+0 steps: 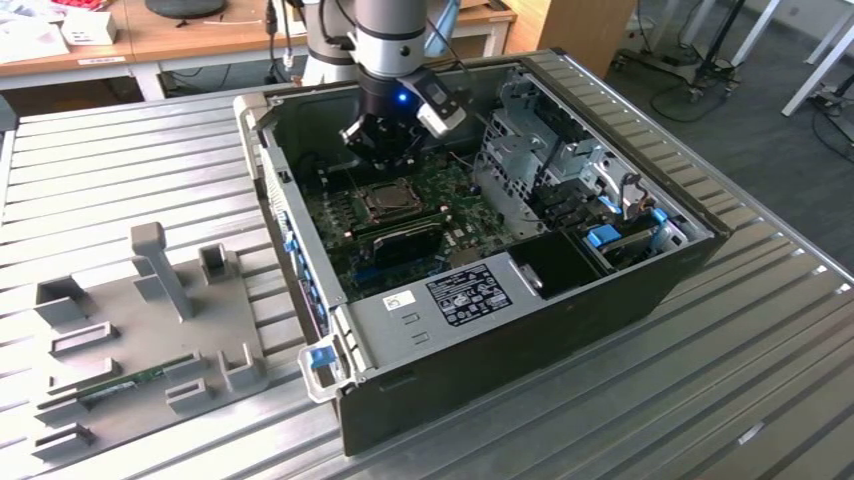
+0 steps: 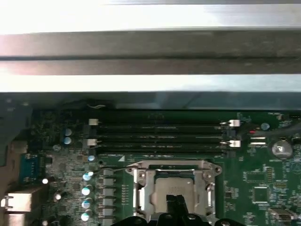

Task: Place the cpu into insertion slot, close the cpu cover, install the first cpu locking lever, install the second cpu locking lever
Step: 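Close the cpu cover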

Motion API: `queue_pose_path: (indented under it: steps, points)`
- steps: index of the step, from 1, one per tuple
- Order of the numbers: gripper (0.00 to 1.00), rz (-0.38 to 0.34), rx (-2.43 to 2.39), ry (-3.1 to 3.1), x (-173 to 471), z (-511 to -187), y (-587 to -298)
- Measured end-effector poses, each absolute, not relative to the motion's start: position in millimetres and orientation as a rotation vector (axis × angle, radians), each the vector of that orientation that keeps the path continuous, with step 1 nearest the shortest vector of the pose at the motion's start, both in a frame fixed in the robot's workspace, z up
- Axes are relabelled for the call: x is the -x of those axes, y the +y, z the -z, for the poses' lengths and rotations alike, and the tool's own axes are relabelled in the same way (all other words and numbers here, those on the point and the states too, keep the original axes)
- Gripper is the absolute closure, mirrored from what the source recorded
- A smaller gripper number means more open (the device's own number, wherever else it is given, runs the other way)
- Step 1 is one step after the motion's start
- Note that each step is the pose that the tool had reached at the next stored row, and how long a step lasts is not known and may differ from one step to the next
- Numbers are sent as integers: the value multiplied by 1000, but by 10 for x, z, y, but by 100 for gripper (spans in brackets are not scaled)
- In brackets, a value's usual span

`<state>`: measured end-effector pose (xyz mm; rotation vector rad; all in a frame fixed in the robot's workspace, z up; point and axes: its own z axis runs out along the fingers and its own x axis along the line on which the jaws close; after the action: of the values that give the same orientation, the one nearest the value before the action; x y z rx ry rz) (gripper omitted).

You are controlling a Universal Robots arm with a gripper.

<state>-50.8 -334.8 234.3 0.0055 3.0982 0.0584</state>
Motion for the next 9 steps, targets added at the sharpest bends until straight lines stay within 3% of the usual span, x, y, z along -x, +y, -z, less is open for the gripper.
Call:
queue_pose_path:
  steps: [9]
  points:
    - [90, -58, -5, 3098, 648, -2317, -3408]
